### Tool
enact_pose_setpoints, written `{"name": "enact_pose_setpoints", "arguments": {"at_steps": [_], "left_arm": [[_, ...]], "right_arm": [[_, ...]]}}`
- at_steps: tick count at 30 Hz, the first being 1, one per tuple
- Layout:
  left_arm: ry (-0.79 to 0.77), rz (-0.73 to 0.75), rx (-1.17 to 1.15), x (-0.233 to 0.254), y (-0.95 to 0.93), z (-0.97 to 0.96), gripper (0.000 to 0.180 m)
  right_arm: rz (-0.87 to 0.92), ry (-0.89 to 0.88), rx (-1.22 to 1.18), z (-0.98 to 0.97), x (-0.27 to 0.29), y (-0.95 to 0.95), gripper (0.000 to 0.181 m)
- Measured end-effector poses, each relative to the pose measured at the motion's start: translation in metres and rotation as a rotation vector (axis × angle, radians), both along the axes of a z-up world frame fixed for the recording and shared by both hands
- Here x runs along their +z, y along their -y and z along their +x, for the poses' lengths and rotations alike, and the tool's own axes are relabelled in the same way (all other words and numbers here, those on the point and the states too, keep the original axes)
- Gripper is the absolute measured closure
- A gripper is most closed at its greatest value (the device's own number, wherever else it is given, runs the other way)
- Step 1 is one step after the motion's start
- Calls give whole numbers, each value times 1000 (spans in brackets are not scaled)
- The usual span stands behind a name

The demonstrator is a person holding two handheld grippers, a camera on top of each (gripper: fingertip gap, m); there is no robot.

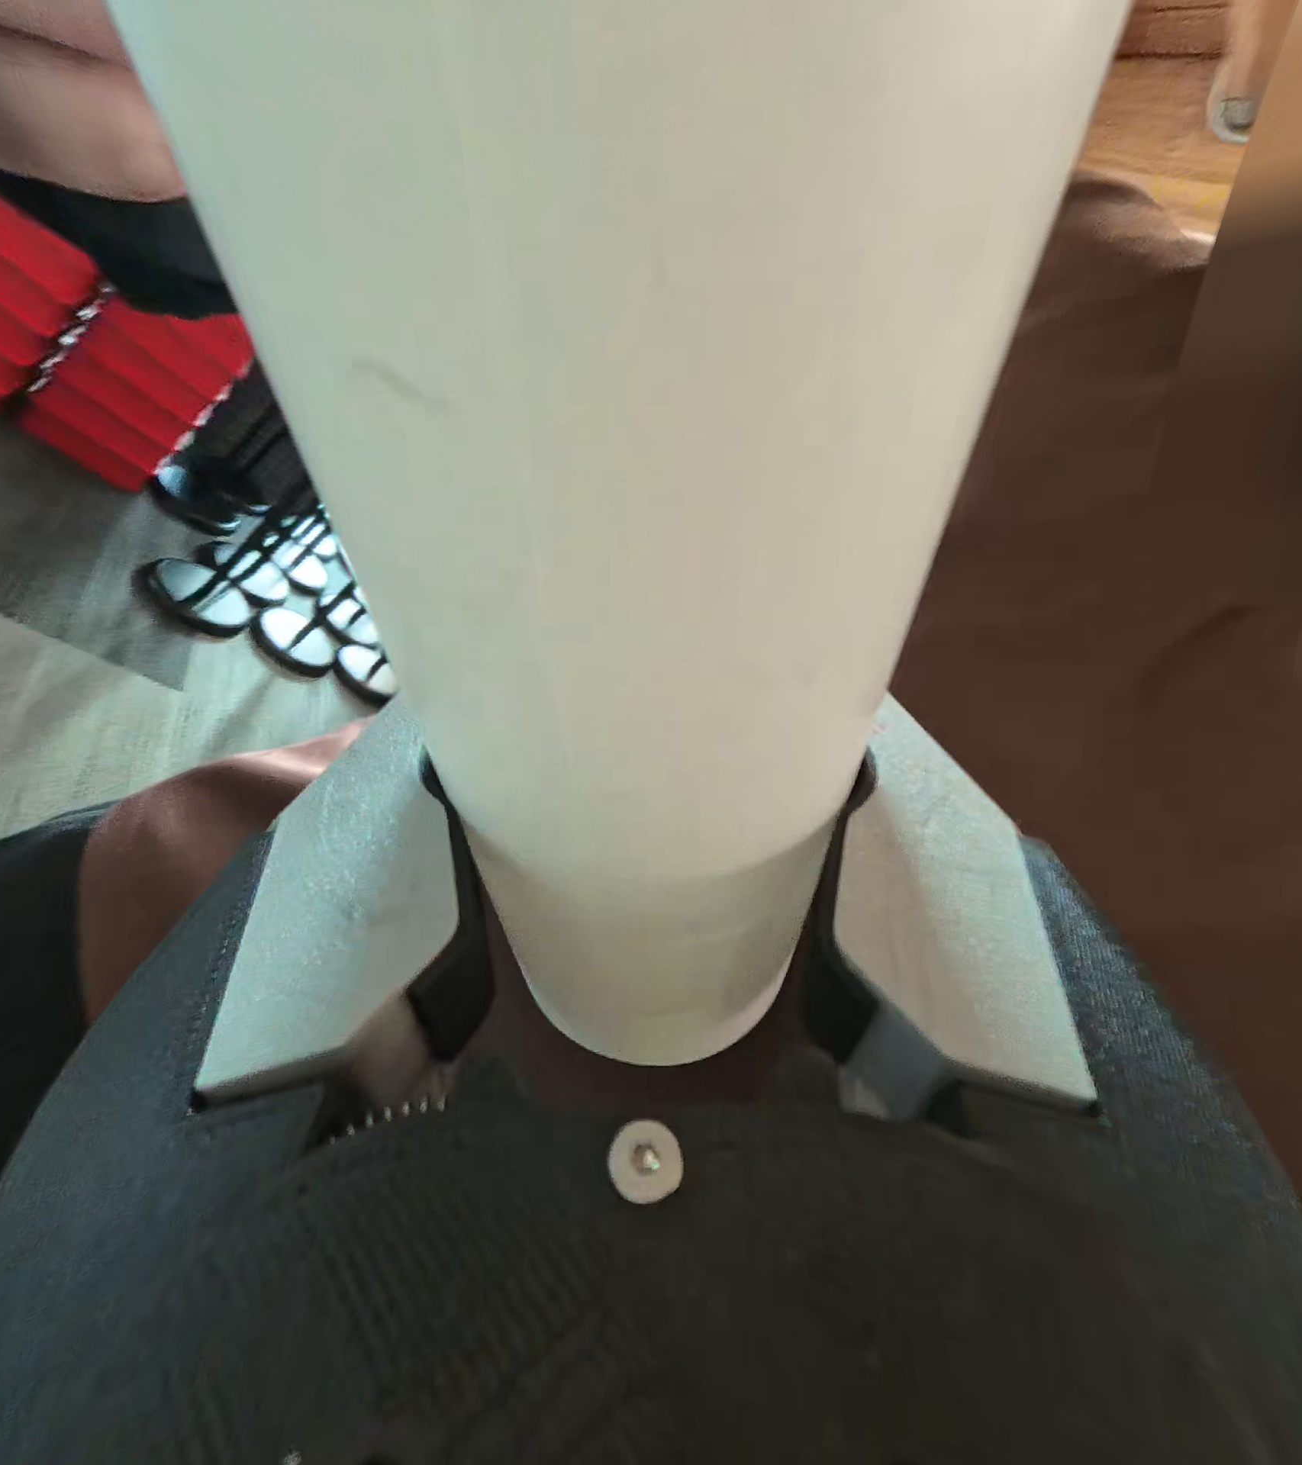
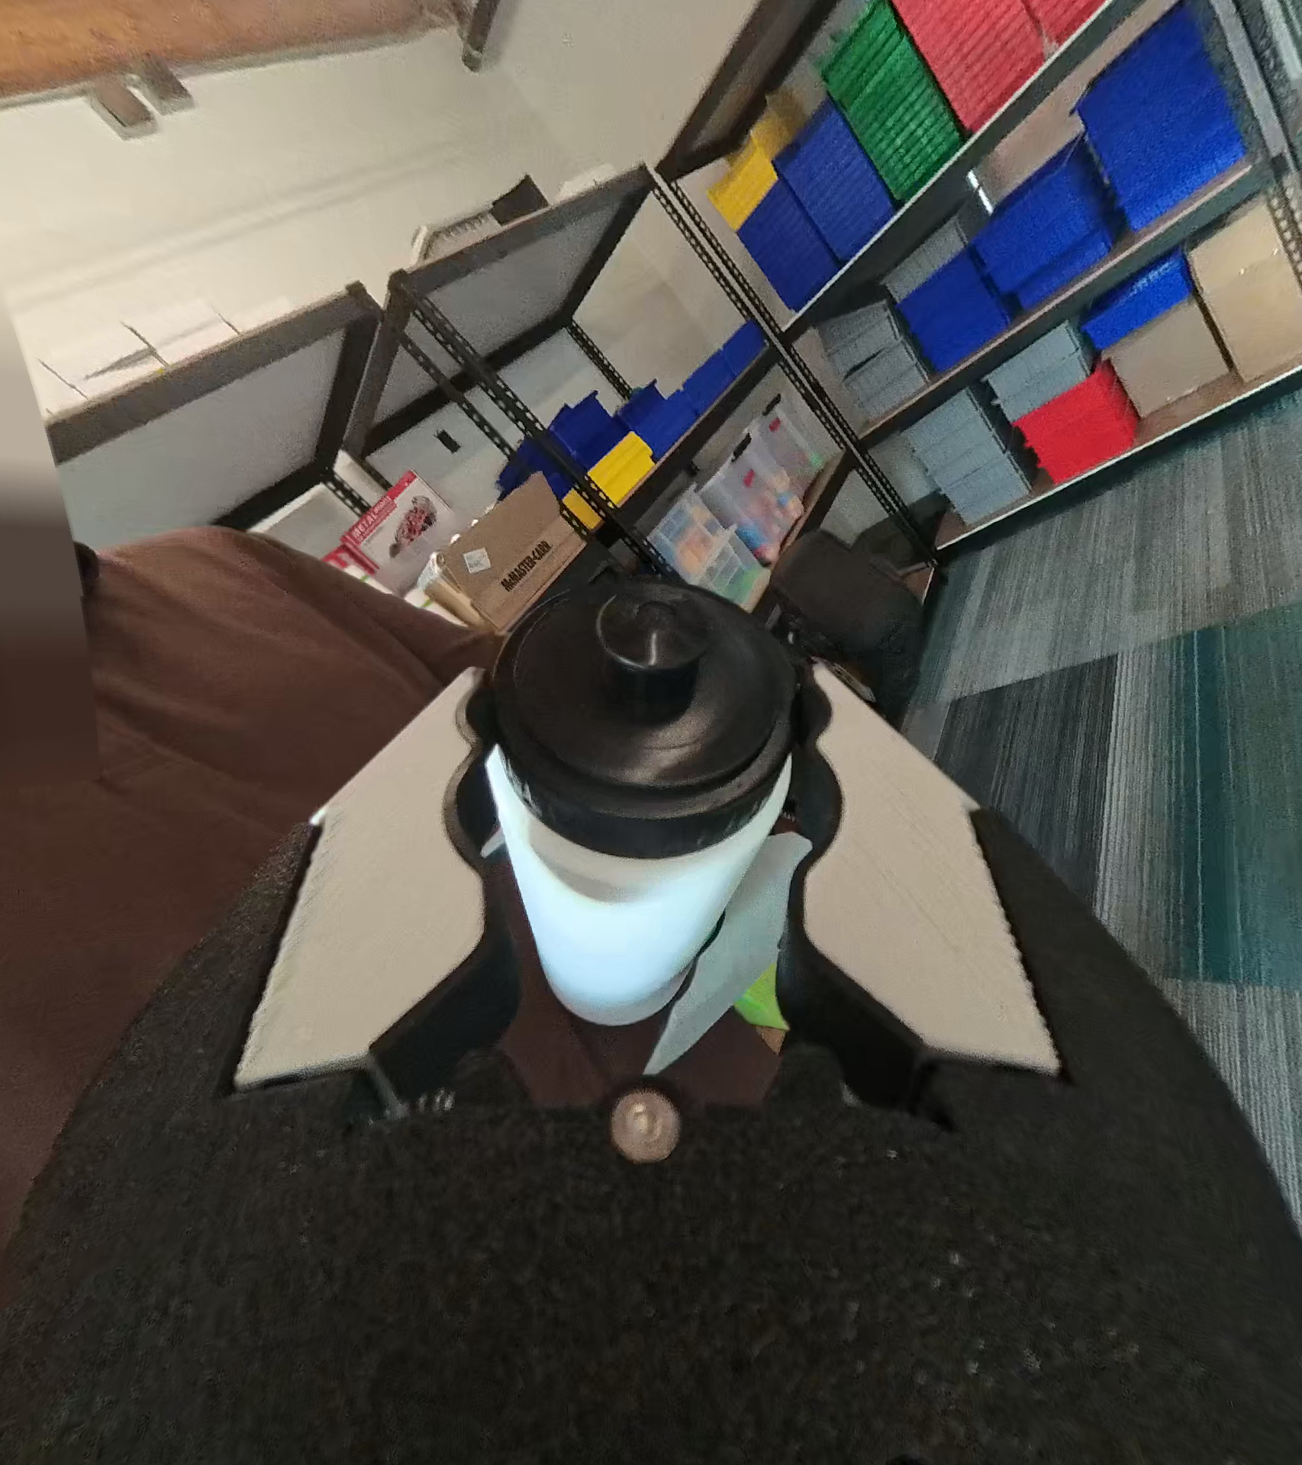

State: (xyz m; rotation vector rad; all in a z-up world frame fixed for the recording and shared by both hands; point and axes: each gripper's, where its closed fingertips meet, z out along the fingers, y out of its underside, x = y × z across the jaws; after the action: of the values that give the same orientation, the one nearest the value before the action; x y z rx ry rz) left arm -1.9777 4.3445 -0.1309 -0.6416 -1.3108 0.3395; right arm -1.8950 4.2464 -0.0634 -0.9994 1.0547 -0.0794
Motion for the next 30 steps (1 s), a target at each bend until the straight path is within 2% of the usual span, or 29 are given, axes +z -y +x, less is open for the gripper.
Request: {"name": "enact_pose_setpoints", "arguments": {"at_steps": [4,7,8,11,12,13,16,19,20,22,24,26,27,28,30], "left_arm": [[260,-33,178,-23,89,-57,81],[650,-192,382,-64,170,-86,80],[730,-227,413,-71,193,-98,79],[856,-318,487,-79,258,-129,80],[846,-325,478,-76,272,-140,79],[751,-318,436,-63,278,-155,79],[371,-279,181,-6,269,-194,80],[296,-269,78,7,283,-195,80],[308,-245,116,6,300,-195,81],[490,-236,266,-15,342,-183,81],[716,-323,403,-41,385,-163,79],[867,-456,444,-58,417,-153,80],[902,-505,445,-63,431,-152,79],[871,-514,431,-62,441,-155,79],[680,-501,314,-49,447,-171,79]], "right_arm": [[-51,-126,-222,-61,-8,83,110],[-167,-231,-354,-111,-16,144,110],[-198,-259,-380,-126,-19,163,109],[-237,-284,-428,-161,-17,214,107],[-262,-271,-431,-171,-14,228,107],[-274,-232,-418,-181,-6,239,107],[-205,-14,-232,-205,36,248,107],[-205,75,-99,-213,50,261,106],[-192,44,-110,-212,48,274,106],[-224,-105,-273,-208,33,315,110],[-330,-254,-441,-212,13,347,104],[-404,-351,-562,-213,-1,372,106],[-400,-367,-591,-212,-2,380,106],[-389,-371,-612,-211,-2,389,106],[-396,-330,-645,-211,8,404,106]]}}
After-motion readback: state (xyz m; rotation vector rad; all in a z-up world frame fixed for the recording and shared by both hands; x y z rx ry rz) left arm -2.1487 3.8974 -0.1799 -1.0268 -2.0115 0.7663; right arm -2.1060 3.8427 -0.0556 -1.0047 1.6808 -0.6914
